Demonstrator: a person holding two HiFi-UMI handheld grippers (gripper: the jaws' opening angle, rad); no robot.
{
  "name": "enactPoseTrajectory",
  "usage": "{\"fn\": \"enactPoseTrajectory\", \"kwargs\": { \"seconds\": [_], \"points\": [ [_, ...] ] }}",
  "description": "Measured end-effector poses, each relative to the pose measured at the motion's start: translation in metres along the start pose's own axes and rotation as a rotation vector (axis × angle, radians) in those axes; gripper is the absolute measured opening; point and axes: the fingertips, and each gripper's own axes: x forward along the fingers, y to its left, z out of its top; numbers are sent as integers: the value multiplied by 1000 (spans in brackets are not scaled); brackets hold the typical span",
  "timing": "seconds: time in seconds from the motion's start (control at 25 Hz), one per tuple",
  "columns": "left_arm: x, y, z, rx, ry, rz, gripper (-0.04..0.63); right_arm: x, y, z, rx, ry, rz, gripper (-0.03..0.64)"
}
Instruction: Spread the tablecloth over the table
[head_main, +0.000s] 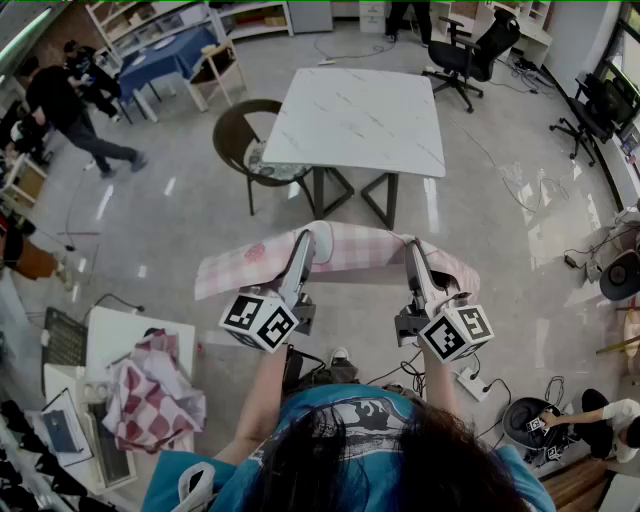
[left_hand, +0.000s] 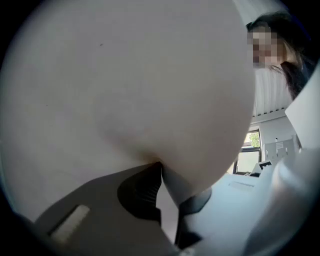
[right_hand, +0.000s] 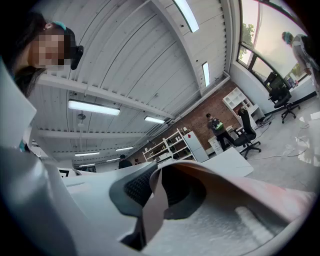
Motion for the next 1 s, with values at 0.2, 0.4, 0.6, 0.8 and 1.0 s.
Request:
{"fn": "enactPoseTrajectory", "kwargs": {
  "seconds": [0.2,0.4,0.6,0.8,1.0],
  "points": [
    [-3,11,-2,-16,6,12,35,9,3,-4,3,1,17,32],
    [-2,20,-4,-17,20,9,35,16,4,-11,5,13,6,34],
    [0,37,-3,-26,26,-7,34,29,8,-16,3,13,-12,34],
    [0,48,-1,-45,29,-28,35,36,12,-22,5,8,-24,34],
    [4,49,2,-66,20,-53,35,36,13,-21,12,8,-39,34]
  ]
}}
